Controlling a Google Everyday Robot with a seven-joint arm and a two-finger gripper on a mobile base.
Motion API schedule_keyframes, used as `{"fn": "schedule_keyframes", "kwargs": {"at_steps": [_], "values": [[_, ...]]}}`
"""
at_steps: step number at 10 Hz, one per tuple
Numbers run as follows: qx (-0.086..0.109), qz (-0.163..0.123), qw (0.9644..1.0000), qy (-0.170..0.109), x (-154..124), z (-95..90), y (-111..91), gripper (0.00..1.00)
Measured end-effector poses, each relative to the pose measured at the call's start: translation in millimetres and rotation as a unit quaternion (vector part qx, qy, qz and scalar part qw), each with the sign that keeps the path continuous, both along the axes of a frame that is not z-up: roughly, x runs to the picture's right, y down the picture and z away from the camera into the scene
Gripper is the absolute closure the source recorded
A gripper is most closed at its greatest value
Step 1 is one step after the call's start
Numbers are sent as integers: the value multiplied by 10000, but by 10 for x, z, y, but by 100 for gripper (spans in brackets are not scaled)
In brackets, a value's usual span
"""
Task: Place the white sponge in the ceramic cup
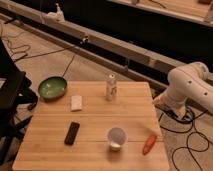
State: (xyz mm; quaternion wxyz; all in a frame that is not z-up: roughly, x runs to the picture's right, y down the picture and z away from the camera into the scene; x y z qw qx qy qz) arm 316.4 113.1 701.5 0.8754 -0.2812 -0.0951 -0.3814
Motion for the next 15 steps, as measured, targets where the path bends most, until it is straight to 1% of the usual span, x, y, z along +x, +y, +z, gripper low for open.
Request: {"fn": "schedule_keyframes", "kwargs": {"at_steps": [9,10,11,12,13,14,15], "values": [[6,1,10000,2,0,-1,-10,20],[60,-30,10000,45,40,-7,-73,20],[146,-110,9998,82,64,12,-197,20],[218,-208,9995,35,6,67,-326,20],[225,-312,9992,-91,-130,146,-397,20],[193,-365,9988,-258,-290,220,-408,20],[127,-402,9979,-490,-535,315,-380,20]]}}
